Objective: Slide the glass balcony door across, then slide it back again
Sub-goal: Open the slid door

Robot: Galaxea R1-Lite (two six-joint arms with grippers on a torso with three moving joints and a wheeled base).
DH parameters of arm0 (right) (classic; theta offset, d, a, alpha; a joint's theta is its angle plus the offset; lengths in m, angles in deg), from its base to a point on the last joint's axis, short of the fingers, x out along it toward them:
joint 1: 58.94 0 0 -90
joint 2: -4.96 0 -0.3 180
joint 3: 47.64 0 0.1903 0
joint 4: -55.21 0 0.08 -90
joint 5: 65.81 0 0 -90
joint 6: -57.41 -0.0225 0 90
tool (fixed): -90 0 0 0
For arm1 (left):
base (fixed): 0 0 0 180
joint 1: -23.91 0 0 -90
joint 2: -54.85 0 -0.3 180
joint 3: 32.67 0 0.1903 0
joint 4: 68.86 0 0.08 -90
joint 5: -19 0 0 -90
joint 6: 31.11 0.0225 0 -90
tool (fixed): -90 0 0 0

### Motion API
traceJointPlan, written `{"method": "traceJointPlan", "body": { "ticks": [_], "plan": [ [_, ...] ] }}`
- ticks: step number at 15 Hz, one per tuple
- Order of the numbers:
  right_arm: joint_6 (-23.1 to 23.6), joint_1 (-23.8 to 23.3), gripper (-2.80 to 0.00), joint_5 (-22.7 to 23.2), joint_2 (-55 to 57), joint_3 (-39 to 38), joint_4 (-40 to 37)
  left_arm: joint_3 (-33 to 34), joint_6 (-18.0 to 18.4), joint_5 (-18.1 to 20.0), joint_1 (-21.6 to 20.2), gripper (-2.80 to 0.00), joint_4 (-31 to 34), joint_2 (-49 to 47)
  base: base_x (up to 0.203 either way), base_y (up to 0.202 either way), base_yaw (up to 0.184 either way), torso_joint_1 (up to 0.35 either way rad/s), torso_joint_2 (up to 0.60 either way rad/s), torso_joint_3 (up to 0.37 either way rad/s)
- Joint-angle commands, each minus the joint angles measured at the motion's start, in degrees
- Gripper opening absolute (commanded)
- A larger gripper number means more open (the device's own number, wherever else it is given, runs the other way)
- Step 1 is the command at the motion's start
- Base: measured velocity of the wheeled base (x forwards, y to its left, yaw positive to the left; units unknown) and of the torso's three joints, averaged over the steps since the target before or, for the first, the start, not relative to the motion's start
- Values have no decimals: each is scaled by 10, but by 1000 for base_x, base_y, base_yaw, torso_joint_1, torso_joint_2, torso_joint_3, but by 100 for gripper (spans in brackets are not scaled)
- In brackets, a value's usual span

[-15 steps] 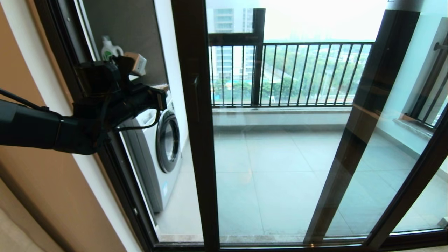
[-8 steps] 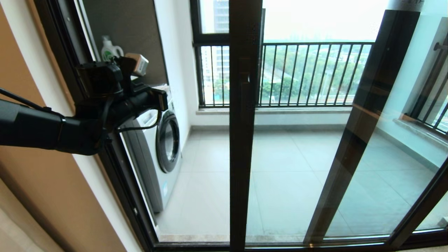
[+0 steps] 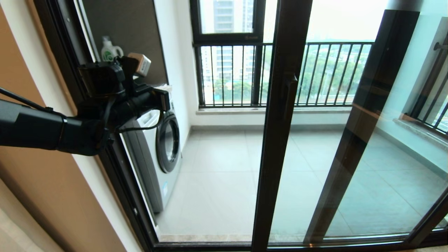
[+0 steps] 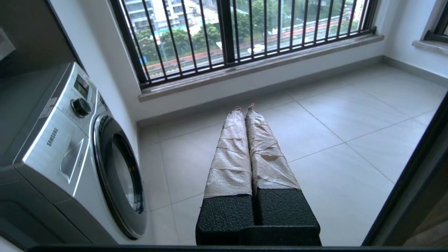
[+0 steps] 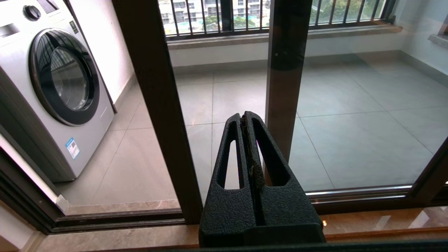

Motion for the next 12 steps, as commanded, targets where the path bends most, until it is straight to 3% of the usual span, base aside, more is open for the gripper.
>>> {"method": "traceJointPlan", "body": {
  "ticks": [1,8,12],
  "plan": [
    [-1,0,-280,0,0,-7,0,4,0,0,-1,-280,-3,6,0,0,0,0,0,0],
    [0,0,-280,0,0,-7,0,161,-9,9,-40,-280,-21,161,0,0,0,0,0,0],
    [-1,0,-280,0,0,-7,0,301,-30,0,-53,-280,-31,328,0,0,0,0,0,0]
  ]
}}
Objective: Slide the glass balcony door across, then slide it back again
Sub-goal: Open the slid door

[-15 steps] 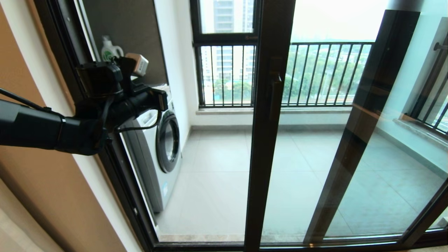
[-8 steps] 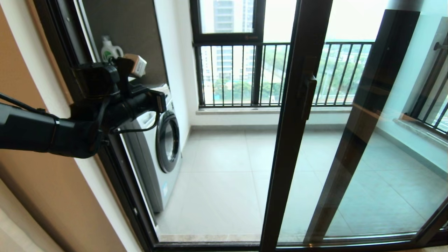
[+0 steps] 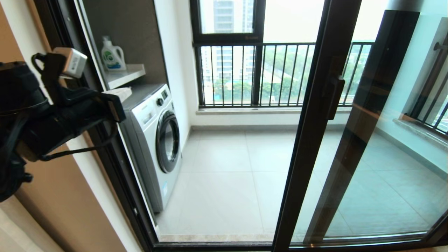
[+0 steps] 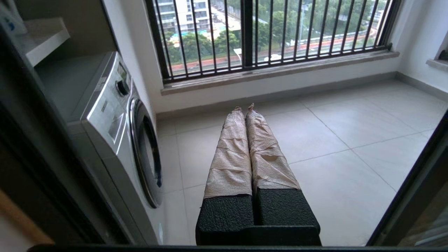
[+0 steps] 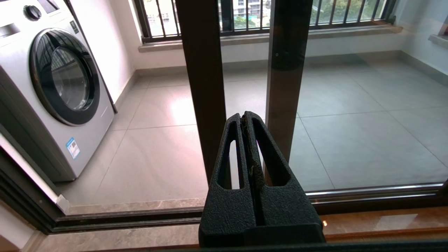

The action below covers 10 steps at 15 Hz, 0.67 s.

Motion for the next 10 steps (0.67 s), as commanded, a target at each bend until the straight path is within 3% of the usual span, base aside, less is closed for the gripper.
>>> {"method": "traceJointPlan", "body": {
  "ticks": [1,6,10],
  "plan": [
    [1,0,-280,0,0,-7,0,95,-13,-11,-11,-280,3,139,0,0,0,0,0,0],
    [0,0,-280,0,0,-7,0,209,-31,-165,-42,-280,36,321,0,0,0,0,0,0],
    [0,0,-280,0,0,-7,0,216,-35,-187,-45,-280,176,507,0,0,0,0,0,0]
  ]
}}
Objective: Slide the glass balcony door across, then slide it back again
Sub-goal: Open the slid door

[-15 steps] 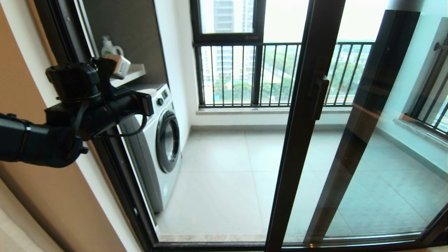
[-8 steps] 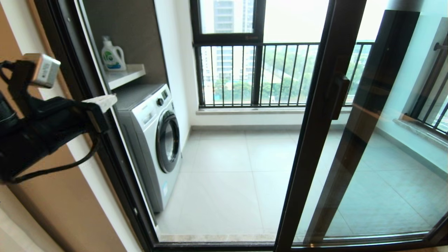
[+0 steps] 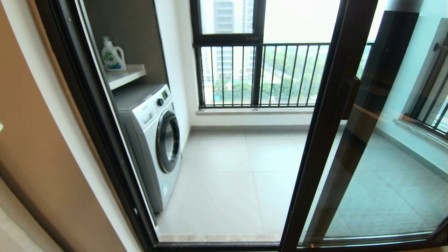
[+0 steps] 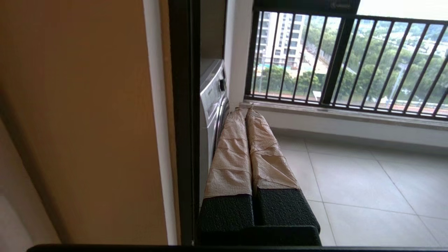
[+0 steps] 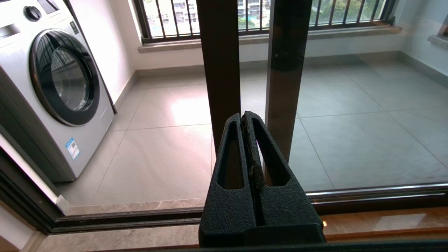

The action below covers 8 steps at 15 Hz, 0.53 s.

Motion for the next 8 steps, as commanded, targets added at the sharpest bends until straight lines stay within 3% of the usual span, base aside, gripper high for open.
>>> {"method": "traceJointPlan", "body": {
  "ticks": [1,4,6,8],
  "plan": [
    [-1,0,-280,0,0,-7,0,-7,-1,-1,-1,-280,100,158,0,0,0,0,0,0],
    [-1,0,-280,0,0,-7,0,-17,-1,-3,-21,-280,219,277,0,0,0,0,0,0],
    [0,0,-280,0,0,-7,0,21,1,4,-38,-280,242,348,0,0,0,0,0,0],
    [0,0,-280,0,0,-7,0,85,10,34,-43,-280,248,409,0,0,0,0,0,0]
  ]
}}
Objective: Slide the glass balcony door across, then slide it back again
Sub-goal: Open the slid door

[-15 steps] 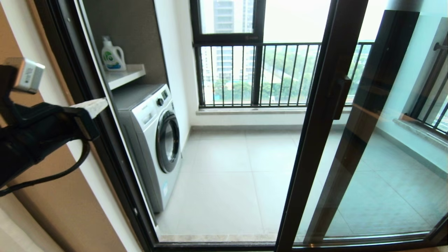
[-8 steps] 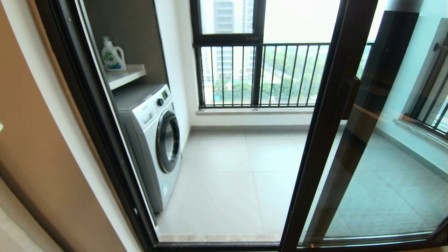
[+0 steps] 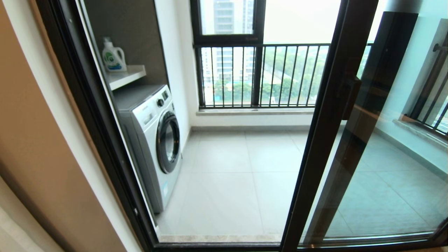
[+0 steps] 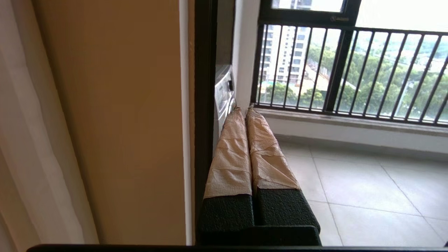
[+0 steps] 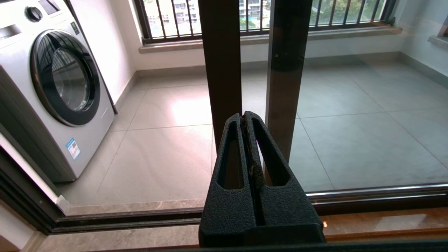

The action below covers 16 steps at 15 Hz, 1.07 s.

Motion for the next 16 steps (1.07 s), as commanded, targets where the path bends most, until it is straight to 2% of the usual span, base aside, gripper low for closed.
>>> {"method": "traceJointPlan", "body": {
  "ticks": [1,4,6,8,9,13,16],
  "plan": [
    [-1,0,-280,0,0,-7,1,75,17,25,-5,-280,5,110,0,0,0,0,0,0],
    [0,0,-280,0,0,-7,1,205,67,51,-4,-280,8,144,0,0,0,0,0,0],
    [-1,0,-280,0,0,-7,1,219,89,73,-4,-280,53,149,0,0,0,0,0,0],
    [0,0,-280,0,0,-7,1,215,80,90,-3,-280,104,149,0,0,0,0,0,0],
    [-1,0,-280,0,0,-7,1,214,68,98,-3,-280,104,149,0,0,0,0,0,0],
    [0,0,-280,0,0,-7,1,215,64,93,-3,-280,103,150,0,0,0,0,0,0],
    [0,0,-280,0,0,-7,1,218,37,86,-3,-280,93,150,0,0,0,0,0,0]
  ]
}}
